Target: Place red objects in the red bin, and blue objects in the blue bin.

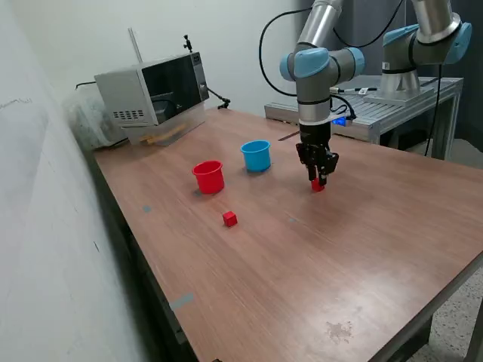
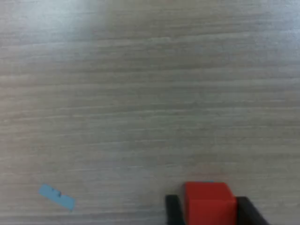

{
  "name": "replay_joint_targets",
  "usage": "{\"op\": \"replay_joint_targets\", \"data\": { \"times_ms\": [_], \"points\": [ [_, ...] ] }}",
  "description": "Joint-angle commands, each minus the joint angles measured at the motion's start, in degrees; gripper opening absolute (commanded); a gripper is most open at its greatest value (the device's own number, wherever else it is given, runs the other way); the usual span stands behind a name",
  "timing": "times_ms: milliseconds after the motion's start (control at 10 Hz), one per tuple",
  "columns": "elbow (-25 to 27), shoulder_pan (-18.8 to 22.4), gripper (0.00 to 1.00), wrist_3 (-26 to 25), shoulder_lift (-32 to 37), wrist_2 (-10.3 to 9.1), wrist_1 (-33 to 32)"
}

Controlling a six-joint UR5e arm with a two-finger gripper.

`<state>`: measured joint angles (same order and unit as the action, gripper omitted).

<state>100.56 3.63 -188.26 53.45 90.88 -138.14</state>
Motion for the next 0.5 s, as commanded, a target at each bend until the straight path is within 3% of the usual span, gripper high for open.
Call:
{"op": "replay_joint_targets", "data": {
  "times_ms": [0,400],
  "points": [
    [0.07,-0.02,0.0,0.0,-0.01,0.0,-0.02],
    [-0.01,0.07,0.0,0.7,0.86,0.0,0.77]
  ]
}}
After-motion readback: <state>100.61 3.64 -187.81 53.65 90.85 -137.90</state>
